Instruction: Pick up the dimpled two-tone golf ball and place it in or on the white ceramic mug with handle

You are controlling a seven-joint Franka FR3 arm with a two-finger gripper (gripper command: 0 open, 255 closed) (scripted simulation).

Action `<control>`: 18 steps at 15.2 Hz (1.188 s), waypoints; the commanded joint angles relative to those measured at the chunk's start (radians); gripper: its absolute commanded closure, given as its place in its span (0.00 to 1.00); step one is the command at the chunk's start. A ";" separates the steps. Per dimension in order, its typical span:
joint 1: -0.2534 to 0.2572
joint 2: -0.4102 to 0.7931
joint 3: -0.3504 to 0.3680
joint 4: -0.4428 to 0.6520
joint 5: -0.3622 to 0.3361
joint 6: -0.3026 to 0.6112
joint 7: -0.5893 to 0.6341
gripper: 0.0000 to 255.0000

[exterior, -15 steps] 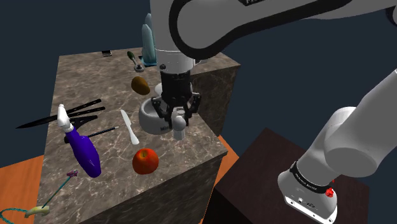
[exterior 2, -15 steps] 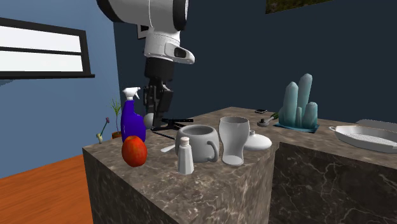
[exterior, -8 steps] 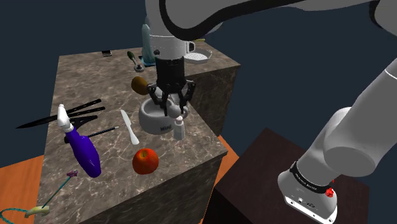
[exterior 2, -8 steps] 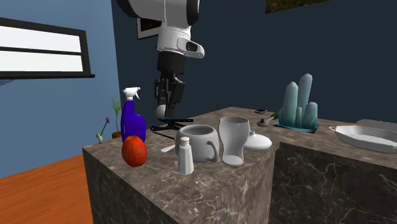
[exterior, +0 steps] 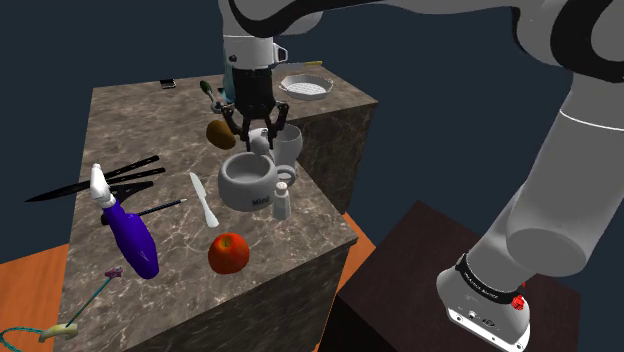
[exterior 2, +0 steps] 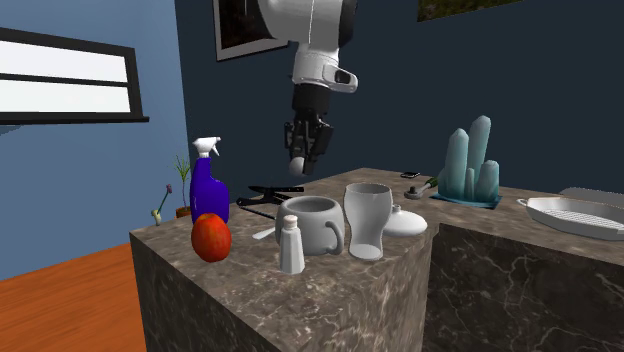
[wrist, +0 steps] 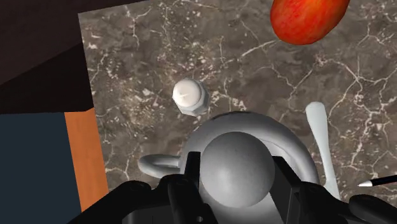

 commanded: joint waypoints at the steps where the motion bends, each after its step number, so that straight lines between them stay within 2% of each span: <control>1: -0.003 0.073 -0.012 0.094 -0.029 -0.027 -0.012 1.00; 2: -0.003 0.129 -0.021 0.172 -0.049 -0.055 -0.021 1.00; 16: -0.005 0.155 -0.028 0.020 -0.057 0.121 -0.033 1.00; 18: -0.005 0.155 -0.028 0.020 -0.057 0.121 -0.033 1.00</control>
